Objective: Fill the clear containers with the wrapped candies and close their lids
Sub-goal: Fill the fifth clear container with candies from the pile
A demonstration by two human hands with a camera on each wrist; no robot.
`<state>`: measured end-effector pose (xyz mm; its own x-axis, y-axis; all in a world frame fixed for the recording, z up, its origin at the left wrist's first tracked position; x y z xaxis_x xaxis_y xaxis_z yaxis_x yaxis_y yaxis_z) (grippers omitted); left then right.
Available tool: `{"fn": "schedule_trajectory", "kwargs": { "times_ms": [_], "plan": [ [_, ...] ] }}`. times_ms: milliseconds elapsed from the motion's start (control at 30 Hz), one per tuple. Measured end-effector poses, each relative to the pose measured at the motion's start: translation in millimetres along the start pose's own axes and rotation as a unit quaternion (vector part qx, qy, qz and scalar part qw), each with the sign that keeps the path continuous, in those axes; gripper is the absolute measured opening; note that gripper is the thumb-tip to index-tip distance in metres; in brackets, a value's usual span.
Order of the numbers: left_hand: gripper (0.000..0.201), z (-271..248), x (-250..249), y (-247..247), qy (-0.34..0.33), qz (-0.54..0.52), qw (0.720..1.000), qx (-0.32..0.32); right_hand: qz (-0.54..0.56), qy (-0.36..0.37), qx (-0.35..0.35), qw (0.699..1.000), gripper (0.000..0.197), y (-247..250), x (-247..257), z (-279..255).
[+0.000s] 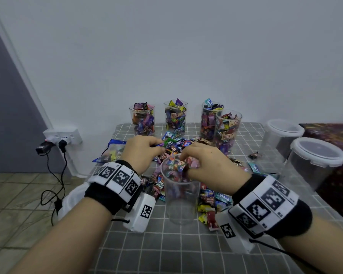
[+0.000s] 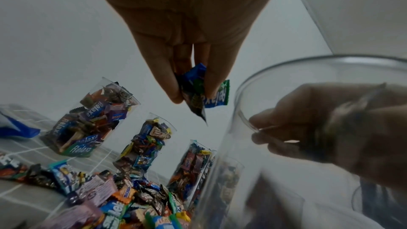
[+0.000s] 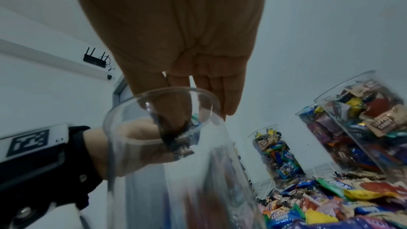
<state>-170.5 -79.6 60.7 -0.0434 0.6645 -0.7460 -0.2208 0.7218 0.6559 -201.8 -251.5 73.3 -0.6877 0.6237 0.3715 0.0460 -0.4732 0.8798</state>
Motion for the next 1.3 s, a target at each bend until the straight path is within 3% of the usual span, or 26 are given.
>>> {"fn": "schedule_trajectory", "kwargs": {
  "times_ms": [133, 200, 300, 400, 600, 700, 867, 1000, 1167, 1300],
  "plan": [
    [0.022, -2.6, -1.7, 2.9, 0.004, -0.012, 1.000, -0.007, 0.056, -0.033, -0.016, 0.998, 0.034, -1.2, -2.4, -4.6],
    [0.022, -4.1, -4.2, 5.5, 0.000, -0.014, 1.000, -0.012, 0.153, -0.057, -0.046, 0.986, 0.041, -3.3, -5.1, -8.9],
    [0.022, -7.3, -10.6, 10.5, -0.015, -0.036, 0.999, -0.012, 0.324, -0.087, -0.044, 0.941, 0.081, -15.0, -11.4, -16.5],
    [0.021, -13.5, -19.5, 14.0, -0.035, -0.044, 0.998, -0.005, 0.370, -0.100, -0.031, 0.923, 0.112, -28.8, -17.6, -21.9],
    [0.009, -29.0, -31.9, 4.3, -0.089, -0.022, 0.995, 0.040, 0.399, -0.115, -0.059, 0.908, 0.098, -35.5, -22.8, -25.9],
    [0.011, -34.9, -34.4, -3.8, -0.104, 0.027, 0.992, 0.063, 0.400, -0.106, -0.067, 0.908, 0.107, -36.7, -25.1, -24.4],
    [0.018, -42.3, -37.0, -6.2, -0.126, 0.105, 0.984, 0.067, 0.380, -0.092, -0.078, 0.917, 0.077, -36.8, -25.7, -24.1],
    [0.023, -45.4, -39.8, -4.1, -0.125, 0.116, 0.982, 0.080, 0.377, -0.083, -0.080, 0.919, 0.085, -37.4, -26.3, -23.7],
    [0.024, -46.7, -40.0, -3.4, -0.113, 0.095, 0.982, 0.114, 0.382, -0.081, -0.076, 0.918, 0.081, -40.1, -31.0, -23.3],
    [0.015, -49.8, -40.9, -2.6, -0.109, 0.062, 0.985, 0.116, 0.389, -0.083, -0.071, 0.915, 0.095, -41.0, -31.8, -22.5]
  ]
}}
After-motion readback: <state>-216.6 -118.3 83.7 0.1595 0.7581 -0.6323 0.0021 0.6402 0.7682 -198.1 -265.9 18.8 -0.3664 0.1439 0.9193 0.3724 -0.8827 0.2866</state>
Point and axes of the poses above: each hand's wrist, its own z-axis towards the middle knuckle, its own y-axis out of the back of the hand, x = y × z, the point moved 3 cm from there along z, towards the middle knuckle, and after that the axes turned 11 degrees about y, right-handed, at the moved point
